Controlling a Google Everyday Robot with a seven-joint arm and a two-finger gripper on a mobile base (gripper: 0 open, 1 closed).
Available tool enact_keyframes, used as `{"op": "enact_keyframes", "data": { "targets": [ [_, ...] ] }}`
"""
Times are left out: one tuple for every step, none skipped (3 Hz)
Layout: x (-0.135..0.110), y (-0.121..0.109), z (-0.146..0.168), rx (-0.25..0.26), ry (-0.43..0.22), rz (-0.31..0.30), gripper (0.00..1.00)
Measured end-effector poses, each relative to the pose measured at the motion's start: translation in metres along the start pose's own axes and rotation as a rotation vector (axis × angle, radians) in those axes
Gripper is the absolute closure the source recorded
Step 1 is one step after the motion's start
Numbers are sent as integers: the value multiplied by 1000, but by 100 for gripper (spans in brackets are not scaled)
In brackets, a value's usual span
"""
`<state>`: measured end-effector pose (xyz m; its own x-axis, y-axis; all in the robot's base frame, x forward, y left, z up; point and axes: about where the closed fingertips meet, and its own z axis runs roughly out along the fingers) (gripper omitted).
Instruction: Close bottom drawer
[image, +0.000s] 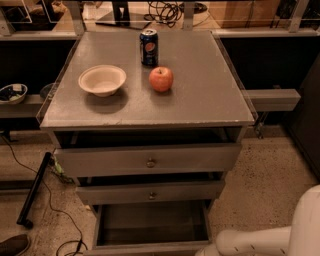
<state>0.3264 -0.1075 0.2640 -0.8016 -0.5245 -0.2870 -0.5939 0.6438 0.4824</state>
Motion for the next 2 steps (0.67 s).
{"op": "enact_keyframes", "data": {
  "targets": [
    [0, 0, 0, 0, 0, 0, 100],
    [18, -11, 15, -6, 14, 49, 100]
  ]
}}
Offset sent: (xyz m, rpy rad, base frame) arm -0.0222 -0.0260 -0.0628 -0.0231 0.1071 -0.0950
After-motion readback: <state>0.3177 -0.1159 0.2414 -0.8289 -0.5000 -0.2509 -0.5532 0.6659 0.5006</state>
